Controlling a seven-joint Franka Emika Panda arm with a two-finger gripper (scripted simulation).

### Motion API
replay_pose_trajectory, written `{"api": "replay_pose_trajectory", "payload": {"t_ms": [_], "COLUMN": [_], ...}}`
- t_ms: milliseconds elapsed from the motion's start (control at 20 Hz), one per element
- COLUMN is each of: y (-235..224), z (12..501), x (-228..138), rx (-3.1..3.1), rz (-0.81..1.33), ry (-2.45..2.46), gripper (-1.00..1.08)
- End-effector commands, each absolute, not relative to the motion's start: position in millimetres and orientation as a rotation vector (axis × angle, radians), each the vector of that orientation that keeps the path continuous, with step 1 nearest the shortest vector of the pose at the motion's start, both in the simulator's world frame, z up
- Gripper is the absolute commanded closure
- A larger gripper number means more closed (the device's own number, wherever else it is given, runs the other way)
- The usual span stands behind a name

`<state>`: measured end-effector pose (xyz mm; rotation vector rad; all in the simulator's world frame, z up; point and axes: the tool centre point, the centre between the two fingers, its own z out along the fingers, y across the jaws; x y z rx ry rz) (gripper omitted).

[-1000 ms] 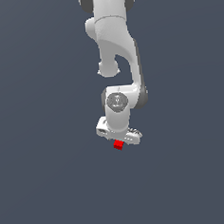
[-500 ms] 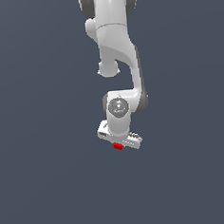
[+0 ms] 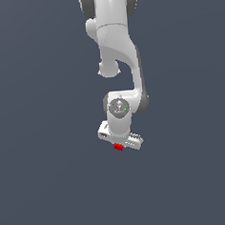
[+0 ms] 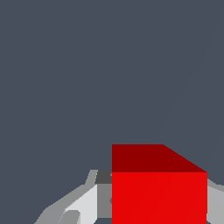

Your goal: Lift up the red cube by 0.2 meters.

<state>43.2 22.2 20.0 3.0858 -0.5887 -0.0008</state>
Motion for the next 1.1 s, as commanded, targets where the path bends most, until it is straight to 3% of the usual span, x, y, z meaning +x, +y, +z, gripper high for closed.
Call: {"api": "replay_pose_trajectory", "payload": {"t_ms": [0, 450, 1050], "y": [22, 22, 21], "z": [21, 58, 174], "x": [43, 42, 41], "rx": [3.086, 3.086, 3.086], "rz": [0.0, 0.0, 0.0], "ry": [-0.589, -0.589, -0.59], "gripper": [1.08, 1.08, 1.08]}}
